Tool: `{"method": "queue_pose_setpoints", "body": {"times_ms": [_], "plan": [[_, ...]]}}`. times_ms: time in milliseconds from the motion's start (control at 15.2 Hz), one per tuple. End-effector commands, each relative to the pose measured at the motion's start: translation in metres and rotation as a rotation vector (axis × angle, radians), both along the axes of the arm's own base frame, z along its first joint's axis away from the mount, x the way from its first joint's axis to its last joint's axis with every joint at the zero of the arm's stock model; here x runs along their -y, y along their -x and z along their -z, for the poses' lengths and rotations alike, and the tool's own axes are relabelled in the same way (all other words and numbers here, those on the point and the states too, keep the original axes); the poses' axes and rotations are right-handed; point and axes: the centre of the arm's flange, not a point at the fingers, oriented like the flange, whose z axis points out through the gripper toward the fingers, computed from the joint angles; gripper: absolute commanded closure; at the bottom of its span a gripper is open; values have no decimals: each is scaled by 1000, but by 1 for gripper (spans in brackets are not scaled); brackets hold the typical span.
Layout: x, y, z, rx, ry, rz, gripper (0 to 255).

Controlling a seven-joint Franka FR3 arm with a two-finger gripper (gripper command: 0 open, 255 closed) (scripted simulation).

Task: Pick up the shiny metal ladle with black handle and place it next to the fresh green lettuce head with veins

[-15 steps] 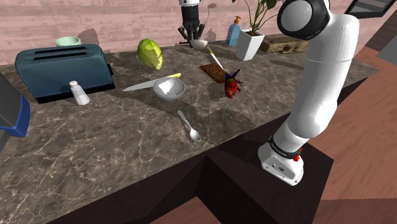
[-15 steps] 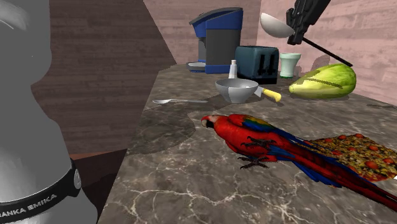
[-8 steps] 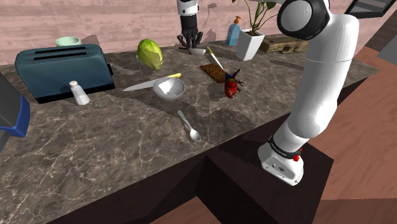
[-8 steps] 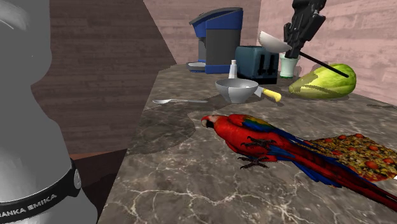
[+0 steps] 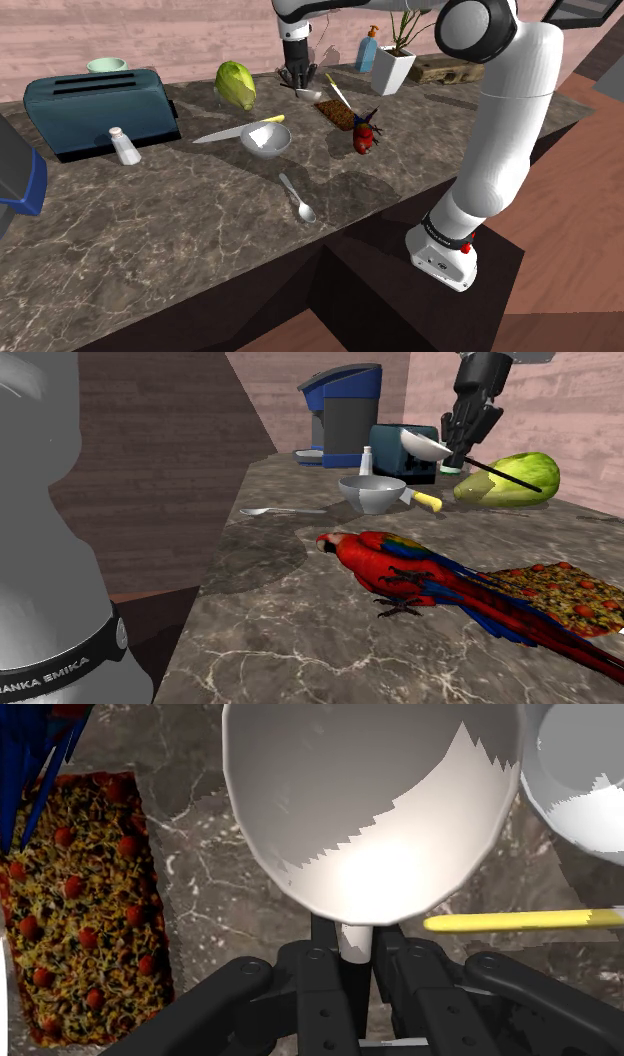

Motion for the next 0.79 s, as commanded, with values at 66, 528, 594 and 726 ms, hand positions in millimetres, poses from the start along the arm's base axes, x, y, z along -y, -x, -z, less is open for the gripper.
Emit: {"method": "queue_pose_setpoints", "body": {"times_ms": [66, 528, 594, 726], "plan": [[2, -1, 17, 1, 0, 0, 255], [2, -1, 54, 1, 0, 0, 255], [2, -1, 59, 1, 0, 0, 255], [2, -1, 70, 1, 0, 0, 255]]}}
